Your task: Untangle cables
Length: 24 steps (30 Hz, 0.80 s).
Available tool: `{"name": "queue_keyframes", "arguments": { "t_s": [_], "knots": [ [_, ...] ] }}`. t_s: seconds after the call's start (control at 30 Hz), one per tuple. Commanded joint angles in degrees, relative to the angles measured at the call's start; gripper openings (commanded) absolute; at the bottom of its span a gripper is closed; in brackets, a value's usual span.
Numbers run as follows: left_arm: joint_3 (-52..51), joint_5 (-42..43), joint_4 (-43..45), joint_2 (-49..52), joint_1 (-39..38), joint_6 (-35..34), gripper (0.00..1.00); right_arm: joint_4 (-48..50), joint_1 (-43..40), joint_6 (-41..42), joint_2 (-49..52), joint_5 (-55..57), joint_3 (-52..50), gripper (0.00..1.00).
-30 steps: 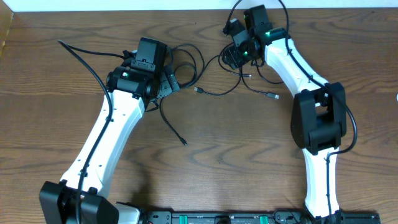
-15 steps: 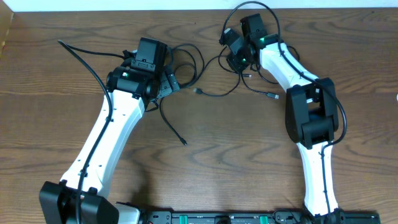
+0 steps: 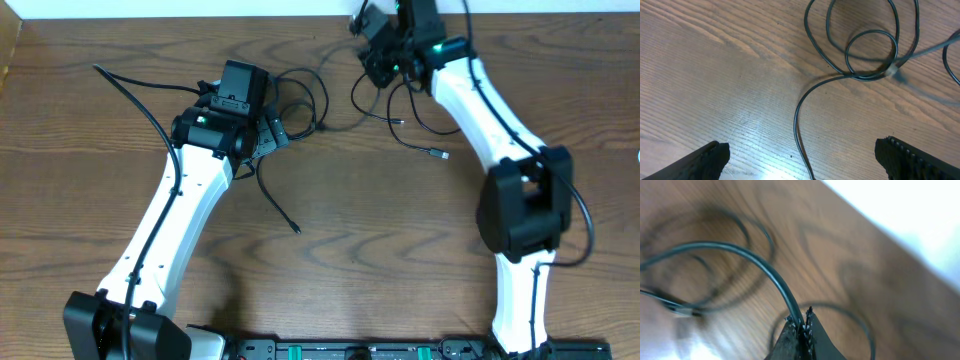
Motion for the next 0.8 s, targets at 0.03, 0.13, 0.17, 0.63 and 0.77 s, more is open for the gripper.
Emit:
{"name": "queue_keyframes", "arguments": {
  "t_s": [0.03, 0.13, 0.17, 0.63, 0.77],
  "knots": [
    [0.42, -0.2, -0.22, -0.74, 0.24, -0.7, 1.0, 0.81, 0.94, -1.75, -3.37, -12.31, 1.29, 0.01],
    [0.42, -0.2, -0.22, -0.74, 0.24, -0.7, 1.0, 1.38, 1.86, -1.7, -2.49, -13.88, 1.27, 0.01],
    [0.42, -0.2, -0.22, -0.74, 0.24, -0.72, 1.0, 1.44, 2.23, -1.7, -2.03, -13.86, 1.27, 0.01],
    [0.42, -0.2, -0.22, -0.74, 0.24, -0.72, 1.0, -11.63, 8.61, 2.43, 5.6, -21.38, 1.27, 0.23],
    [0.42, -0.2, -0.22, -0.74, 0.24, -0.72, 1.0, -11.67, 7.65, 2.51, 5.57, -15.45, 1.27, 0.52]
  ]
}}
